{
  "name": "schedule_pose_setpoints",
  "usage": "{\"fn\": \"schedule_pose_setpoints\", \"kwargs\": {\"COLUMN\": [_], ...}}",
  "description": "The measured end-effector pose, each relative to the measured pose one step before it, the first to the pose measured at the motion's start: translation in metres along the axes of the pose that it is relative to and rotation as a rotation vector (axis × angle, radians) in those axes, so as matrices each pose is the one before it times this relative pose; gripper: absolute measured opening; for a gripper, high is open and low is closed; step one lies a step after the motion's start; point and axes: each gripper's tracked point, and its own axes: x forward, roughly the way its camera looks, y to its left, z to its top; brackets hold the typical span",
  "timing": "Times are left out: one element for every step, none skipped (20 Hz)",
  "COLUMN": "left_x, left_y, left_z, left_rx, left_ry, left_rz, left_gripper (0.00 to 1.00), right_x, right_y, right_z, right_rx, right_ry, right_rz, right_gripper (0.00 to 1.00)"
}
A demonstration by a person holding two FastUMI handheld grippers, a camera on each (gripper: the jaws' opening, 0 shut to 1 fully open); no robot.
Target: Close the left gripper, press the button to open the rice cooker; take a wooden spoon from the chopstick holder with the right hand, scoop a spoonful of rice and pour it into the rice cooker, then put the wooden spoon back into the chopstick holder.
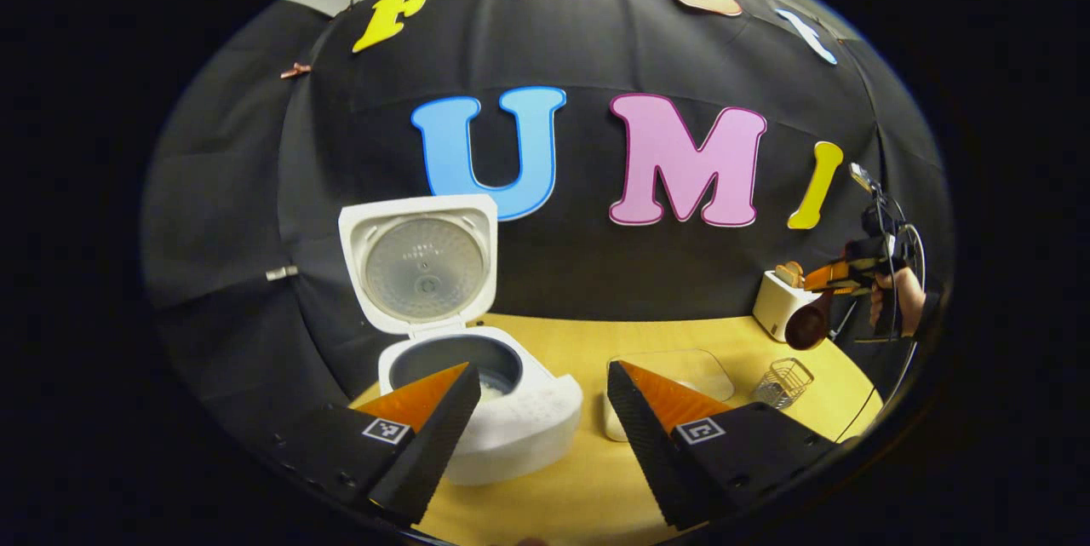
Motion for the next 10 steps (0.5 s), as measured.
{"fn": "schedule_pose_setpoints", "kwargs": {"left_x": [-0.00003, -0.00007, 0.00077, -0.00054, -0.0006, -0.001, 0.00031, 0.00019, 0.00075, 0.00131], "left_y": [0.00682, 0.009, 0.01061, 0.01021, 0.00968, 0.01023, 0.01117, 0.01149, 0.00682, 0.00521], "left_z": [0.00124, 0.00172, 0.00031, 0.00156, -0.00111, -0.00123, -0.00164, -0.00066, -0.00327, -0.00289], "left_rx": [-0.00544, -0.0171, -0.02302, -0.0239, -0.01943, -0.00785, 0.01133, 0.02261, 0.02275, 0.01619], "left_ry": [-0.00365, -0.00169, -0.00367, -0.00208, -0.00093, -0.00041, -0.00566, -0.00633, 0.00239, 0.00512], "left_rz": [-0.01095, -0.00206, 0.00124, 0.00332, 0.00265, 0.0046, 0.01375, 0.01044, 0.00222, -0.00306], "left_gripper": [0.98, 0.97, 0.97, 0.97, 0.97, 0.97, 0.97, 0.97, 0.97, 0.96], "right_x": [-0.00095, 0.0002, 0.00302, 0.00437, 0.005, 0.00561, 0.00597, 0.00793, 0.00794, 0.00929], "right_y": [0.01638, 0.01693, 0.01493, 0.01398, 0.01446, 0.01647, 0.01498, 0.01422, 0.01013, 0.00911], "right_z": [-0.00165, -0.00305, -0.00525, -0.00664, -0.00933, -0.00936, -0.00853, -0.01076, -0.01262, -0.01092], "right_rx": [0.00508, -0.00452, -0.01716, -0.02467, -0.02308, -0.01887, -0.01634, -0.02231, -0.02972, -0.03073], "right_ry": [0.00223, 0.00111, -0.00135, 0.001, 0.00482, 0.00413, 0.001, 0.004, 0.00475, 0.00137], "right_rz": [0.01718, 0.01725, 0.01122, 0.00523, 0.00781, 0.01402, 0.01412, 0.00969, 0.00238, -0.00129], "right_gripper": [0.19, 0.19, 0.19, 0.19, 0.19, 0.19, 0.19, 0.19, 0.19, 0.19]}}
